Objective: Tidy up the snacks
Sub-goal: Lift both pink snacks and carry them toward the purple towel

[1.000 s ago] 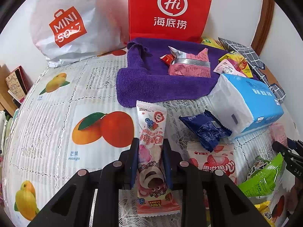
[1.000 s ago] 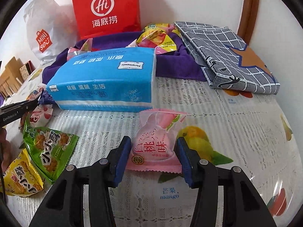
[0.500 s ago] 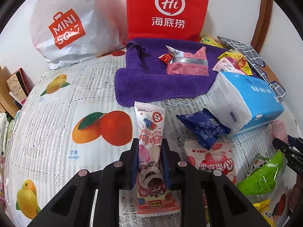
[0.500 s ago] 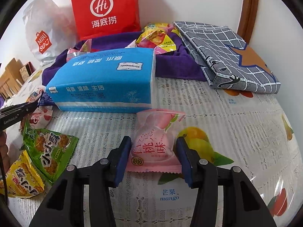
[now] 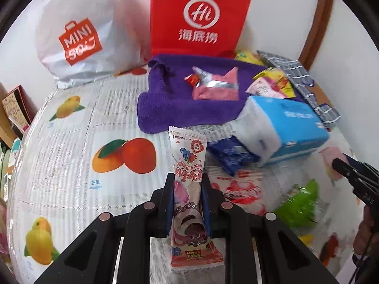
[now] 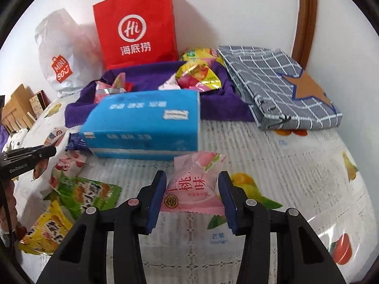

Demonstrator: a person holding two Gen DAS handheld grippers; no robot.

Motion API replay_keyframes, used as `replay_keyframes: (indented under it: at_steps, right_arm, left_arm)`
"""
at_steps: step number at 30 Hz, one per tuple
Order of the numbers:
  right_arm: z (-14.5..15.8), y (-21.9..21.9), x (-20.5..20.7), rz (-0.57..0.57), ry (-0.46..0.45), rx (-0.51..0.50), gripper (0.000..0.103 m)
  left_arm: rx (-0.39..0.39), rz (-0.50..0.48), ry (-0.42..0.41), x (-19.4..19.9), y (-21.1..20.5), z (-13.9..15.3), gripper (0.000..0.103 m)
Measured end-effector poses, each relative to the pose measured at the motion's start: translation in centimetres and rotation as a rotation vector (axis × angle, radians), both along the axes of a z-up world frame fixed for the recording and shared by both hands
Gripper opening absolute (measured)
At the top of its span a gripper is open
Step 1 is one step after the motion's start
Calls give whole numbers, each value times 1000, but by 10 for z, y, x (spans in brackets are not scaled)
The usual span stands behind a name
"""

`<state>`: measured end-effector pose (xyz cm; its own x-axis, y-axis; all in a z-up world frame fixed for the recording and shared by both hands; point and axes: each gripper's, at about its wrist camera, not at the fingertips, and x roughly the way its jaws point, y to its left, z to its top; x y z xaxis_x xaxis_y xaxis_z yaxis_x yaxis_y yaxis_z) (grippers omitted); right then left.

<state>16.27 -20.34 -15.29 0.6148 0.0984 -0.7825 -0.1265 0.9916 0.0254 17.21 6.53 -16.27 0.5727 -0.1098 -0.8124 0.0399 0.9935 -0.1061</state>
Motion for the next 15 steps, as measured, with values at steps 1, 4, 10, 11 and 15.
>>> replay_keyframes:
  at_steps: [1, 4, 10, 11, 15]
  right_arm:
    - [3, 1, -1, 4, -1, 8, 40]
    - [11, 8, -2, 14, -13, 17, 40]
    - [23, 14, -8, 25, -36, 33, 39]
    - [27, 14, -9, 27, -44, 32, 39]
    - [44, 13, -12, 18, -74, 22, 39]
  left_arm:
    - [1, -5, -2, -3, -1, 4, 19]
    - [9, -28, -18, -14, -7, 19, 19]
    - [-8, -84, -39, -26, -18, 46, 19]
    - [-15, -96, -45, -28, -20, 52, 19]
    - [-33, -153, -71, -34, -35, 75, 19]
